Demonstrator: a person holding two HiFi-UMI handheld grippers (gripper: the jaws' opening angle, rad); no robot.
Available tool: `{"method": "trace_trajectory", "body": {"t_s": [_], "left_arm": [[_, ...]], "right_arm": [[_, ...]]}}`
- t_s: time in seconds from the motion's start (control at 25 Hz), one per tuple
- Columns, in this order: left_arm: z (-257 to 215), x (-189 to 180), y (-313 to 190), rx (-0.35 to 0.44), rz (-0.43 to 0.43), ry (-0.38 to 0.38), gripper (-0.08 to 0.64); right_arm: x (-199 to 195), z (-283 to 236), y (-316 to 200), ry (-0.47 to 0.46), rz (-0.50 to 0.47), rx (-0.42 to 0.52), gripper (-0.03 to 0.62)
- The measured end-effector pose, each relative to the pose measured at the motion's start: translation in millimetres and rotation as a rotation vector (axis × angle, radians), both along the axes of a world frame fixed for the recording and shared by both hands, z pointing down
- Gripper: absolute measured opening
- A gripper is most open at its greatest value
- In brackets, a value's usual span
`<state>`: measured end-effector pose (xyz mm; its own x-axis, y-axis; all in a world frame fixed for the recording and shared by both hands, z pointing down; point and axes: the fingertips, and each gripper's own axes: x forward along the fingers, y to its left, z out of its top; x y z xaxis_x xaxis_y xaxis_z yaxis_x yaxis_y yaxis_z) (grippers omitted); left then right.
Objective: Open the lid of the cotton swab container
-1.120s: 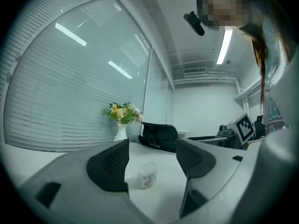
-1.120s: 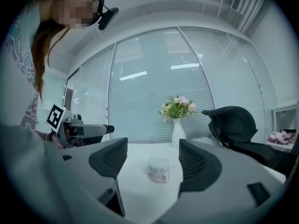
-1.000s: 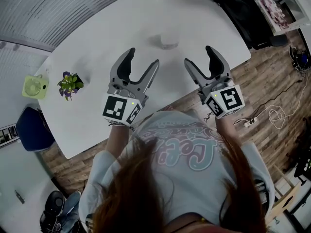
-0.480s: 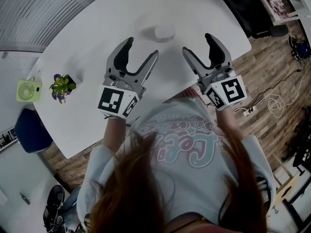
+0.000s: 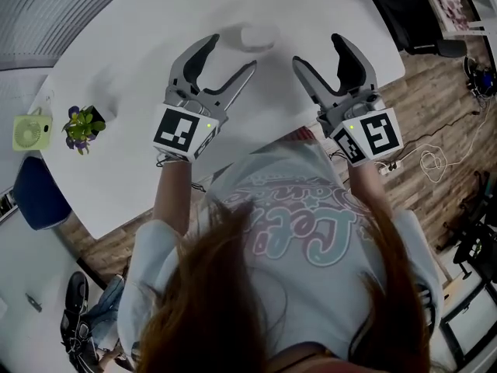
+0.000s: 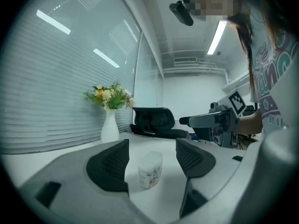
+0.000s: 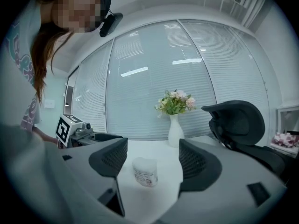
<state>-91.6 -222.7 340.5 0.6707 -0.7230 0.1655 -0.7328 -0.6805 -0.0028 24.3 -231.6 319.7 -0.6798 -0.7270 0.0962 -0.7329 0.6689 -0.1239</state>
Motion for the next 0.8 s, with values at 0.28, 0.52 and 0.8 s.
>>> {"method": "trace_trajectory", "body": {"t_s": [0.28, 0.52, 0.8], "left_arm": [[19.8, 5.4, -14.1, -0.02, 0.041, -0.039, 0.285], [32.3, 19.9, -16.7, 0.002, 0.123, -0.07, 0.285], [57.2, 26.3, -27.2, -0.042, 0.162, -0.105, 0.285]], "right_arm": [[-1.2, 6.2, 3.9, 0.015, -0.016, -0.015, 0.33], [0.1, 10.0, 5.6, 0.01, -0.008, -0.022, 0.331], [8.0, 7.5, 5.4, 0.036, 0.013, -0.001, 0.331]]}}
